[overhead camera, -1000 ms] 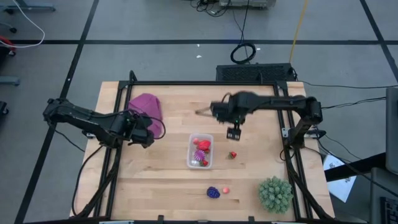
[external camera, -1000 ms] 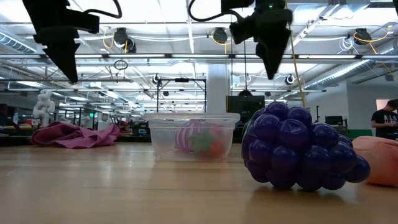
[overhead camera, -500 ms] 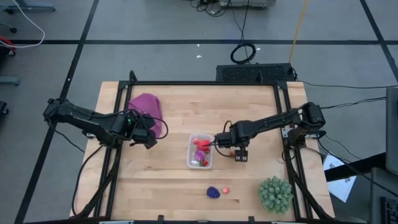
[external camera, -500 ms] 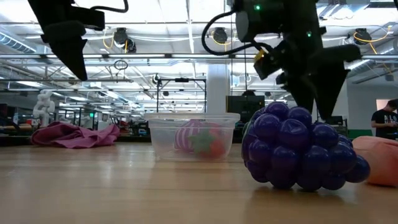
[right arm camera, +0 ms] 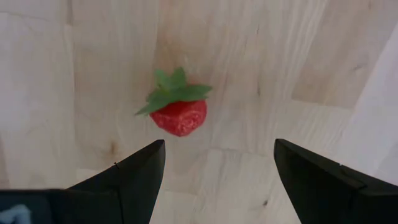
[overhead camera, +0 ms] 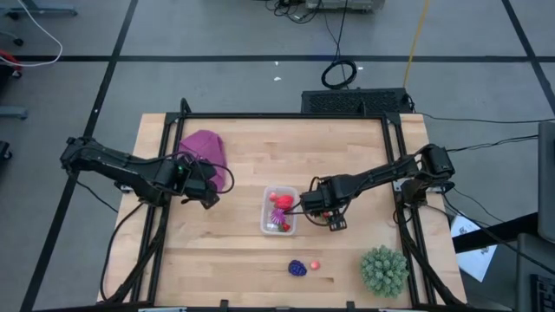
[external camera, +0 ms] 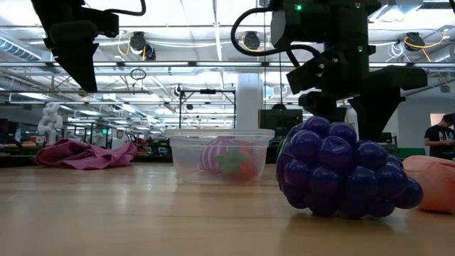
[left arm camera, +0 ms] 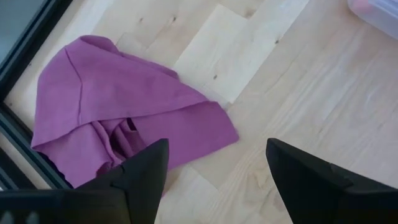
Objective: Pick and placing Produce into tupperware
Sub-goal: Put the strawberry into the transparent bin
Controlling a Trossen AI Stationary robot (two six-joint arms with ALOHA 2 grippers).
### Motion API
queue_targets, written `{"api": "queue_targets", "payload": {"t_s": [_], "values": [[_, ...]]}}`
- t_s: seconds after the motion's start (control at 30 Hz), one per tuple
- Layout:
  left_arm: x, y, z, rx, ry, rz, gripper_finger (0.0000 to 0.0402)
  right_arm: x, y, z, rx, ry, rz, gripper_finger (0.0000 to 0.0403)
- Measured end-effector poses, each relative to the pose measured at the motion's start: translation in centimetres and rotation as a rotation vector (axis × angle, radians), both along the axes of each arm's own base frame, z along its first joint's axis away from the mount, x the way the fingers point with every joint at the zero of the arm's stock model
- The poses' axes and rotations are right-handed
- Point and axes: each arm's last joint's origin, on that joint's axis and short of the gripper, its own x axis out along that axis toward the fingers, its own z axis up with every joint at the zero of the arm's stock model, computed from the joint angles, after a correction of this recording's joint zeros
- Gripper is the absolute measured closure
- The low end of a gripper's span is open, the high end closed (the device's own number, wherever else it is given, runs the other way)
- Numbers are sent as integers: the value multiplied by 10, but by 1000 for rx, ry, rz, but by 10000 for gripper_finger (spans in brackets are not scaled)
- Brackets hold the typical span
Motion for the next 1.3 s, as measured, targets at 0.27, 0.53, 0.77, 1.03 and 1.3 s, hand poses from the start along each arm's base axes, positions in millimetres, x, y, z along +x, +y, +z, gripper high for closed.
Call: {"api": "queue_targets", "payload": {"t_s": [0.27,0.53,0.77,1.03,1.3], "values": [[0,0,0,-5,-1,-2,128,3,1,0,5,-26,50,110],[0,0,0,-8,-3,-3,128,2,1,-7,11,-54,68,110],[1,0,0,-8,-3,-5,128,1,2,-12,14,-68,59,110],[1,0,0,-8,-4,-4,128,4,4,-13,21,-111,68,110],[1,-1,0,-18,-3,-4,128,7,5,-13,25,-140,59,110]]}}
